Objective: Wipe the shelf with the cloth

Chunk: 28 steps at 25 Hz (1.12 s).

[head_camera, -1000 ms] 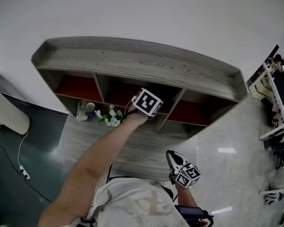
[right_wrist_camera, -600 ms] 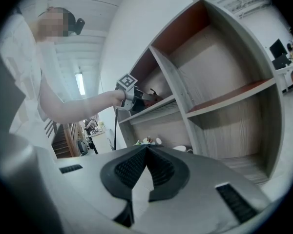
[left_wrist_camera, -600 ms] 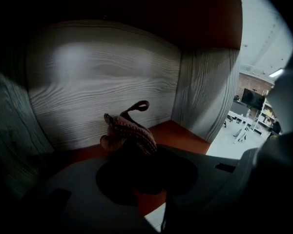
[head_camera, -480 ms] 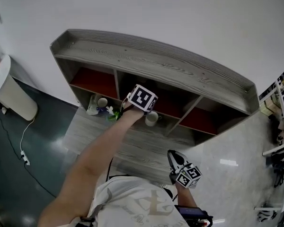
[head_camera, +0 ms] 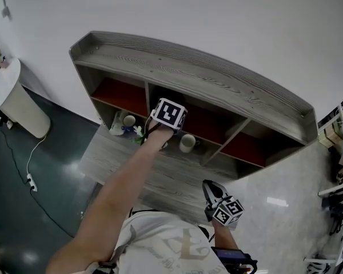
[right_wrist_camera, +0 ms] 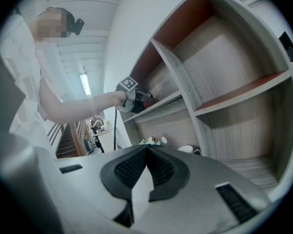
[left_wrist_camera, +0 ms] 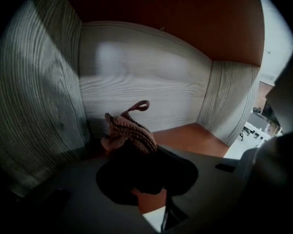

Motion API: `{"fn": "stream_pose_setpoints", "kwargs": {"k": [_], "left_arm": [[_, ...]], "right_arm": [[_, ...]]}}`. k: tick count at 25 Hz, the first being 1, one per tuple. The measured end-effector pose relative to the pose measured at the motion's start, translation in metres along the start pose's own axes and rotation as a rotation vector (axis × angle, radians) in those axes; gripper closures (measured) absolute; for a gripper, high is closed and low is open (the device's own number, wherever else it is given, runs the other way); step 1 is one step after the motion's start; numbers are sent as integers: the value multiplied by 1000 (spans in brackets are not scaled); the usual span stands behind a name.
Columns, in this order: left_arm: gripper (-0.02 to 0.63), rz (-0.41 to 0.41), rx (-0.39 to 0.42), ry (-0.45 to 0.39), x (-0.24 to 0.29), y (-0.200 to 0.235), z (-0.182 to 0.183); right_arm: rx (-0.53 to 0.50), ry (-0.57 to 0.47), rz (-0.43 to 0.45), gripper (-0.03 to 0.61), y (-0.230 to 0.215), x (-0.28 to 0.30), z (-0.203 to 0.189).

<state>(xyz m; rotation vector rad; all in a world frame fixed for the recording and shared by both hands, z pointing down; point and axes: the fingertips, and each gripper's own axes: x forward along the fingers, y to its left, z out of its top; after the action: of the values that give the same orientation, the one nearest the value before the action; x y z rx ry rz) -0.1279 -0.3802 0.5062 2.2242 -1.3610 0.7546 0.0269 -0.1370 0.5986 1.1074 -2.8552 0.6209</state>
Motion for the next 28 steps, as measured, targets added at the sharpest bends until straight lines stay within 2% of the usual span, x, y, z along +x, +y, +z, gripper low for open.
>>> {"fn": "stream_pose_setpoints", "kwargs": {"k": [6,14,18,22,28], "left_arm": [[518,58,13,5,-4,11,-4],[518,114,-64,-20,-15,18,-14],[518,150,-50,-29,-32,20,-27],[518,109,-52,-49,-46,20,-42],[518,18,29,-232,-72,17,-55]], "right_arm": [[11,13,25,574,-1,2,-4],[7,32,65,574,2,9,-3],[7,37,67,574,4,10,-3],[19,29,59,574,10,19,-4],[17,31,61,574,33,37,-12]]}}
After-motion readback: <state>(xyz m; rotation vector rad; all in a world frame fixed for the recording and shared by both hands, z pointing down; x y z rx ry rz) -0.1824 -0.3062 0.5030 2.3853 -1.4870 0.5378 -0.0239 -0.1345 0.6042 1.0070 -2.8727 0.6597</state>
